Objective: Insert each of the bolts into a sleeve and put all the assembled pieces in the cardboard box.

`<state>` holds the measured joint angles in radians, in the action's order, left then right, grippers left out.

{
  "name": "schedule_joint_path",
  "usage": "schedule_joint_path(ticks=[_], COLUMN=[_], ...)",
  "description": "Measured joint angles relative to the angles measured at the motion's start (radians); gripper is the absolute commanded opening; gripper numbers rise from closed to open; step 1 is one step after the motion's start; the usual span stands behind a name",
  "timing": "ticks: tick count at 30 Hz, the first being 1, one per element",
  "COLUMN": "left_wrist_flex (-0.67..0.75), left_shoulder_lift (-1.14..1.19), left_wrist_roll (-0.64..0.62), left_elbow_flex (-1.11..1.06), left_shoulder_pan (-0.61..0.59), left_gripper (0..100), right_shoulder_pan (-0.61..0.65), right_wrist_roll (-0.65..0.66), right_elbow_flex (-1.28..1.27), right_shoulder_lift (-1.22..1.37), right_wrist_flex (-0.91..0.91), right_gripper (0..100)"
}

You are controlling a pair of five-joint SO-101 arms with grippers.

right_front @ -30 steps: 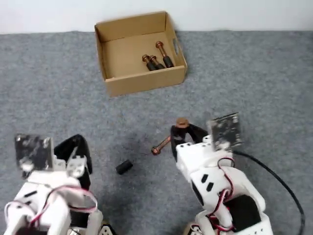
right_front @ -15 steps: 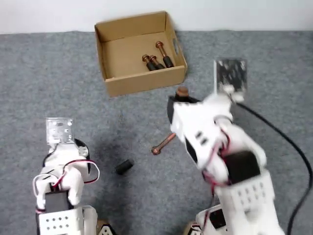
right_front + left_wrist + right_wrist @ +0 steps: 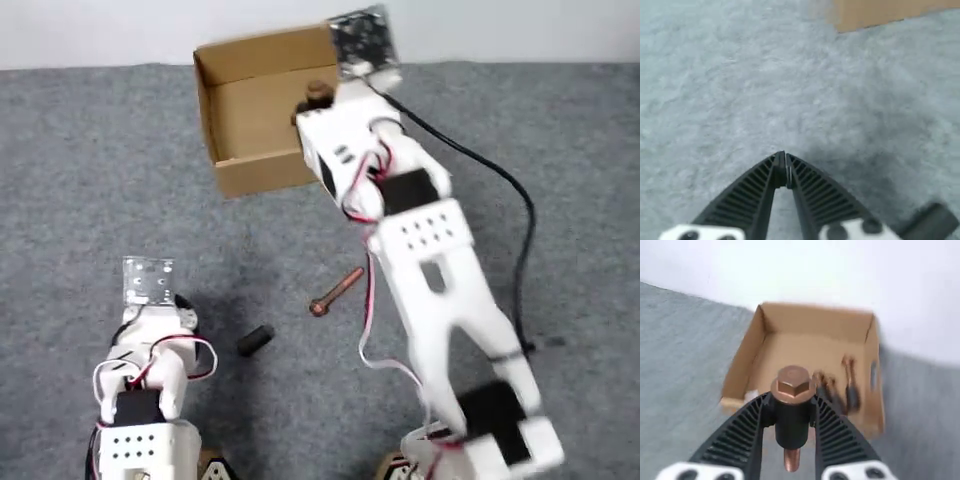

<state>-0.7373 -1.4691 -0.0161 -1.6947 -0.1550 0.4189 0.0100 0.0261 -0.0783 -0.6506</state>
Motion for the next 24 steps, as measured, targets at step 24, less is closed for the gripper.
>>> schedule_joint_path(ticks=[24], left_wrist_flex=[0.0], left_shoulder_lift=[0.002], left_wrist_roll=[0.0], left_elbow_flex=[0.0], left_shoulder_pan=[0.011], left_gripper=[0], right_shoulder_pan=[0.025], right_wrist_roll=[0.407], right_elbow_flex=[0.525], right_shoulder_lift=[0.91], right_wrist_flex=[0.319], right_gripper=[12.5])
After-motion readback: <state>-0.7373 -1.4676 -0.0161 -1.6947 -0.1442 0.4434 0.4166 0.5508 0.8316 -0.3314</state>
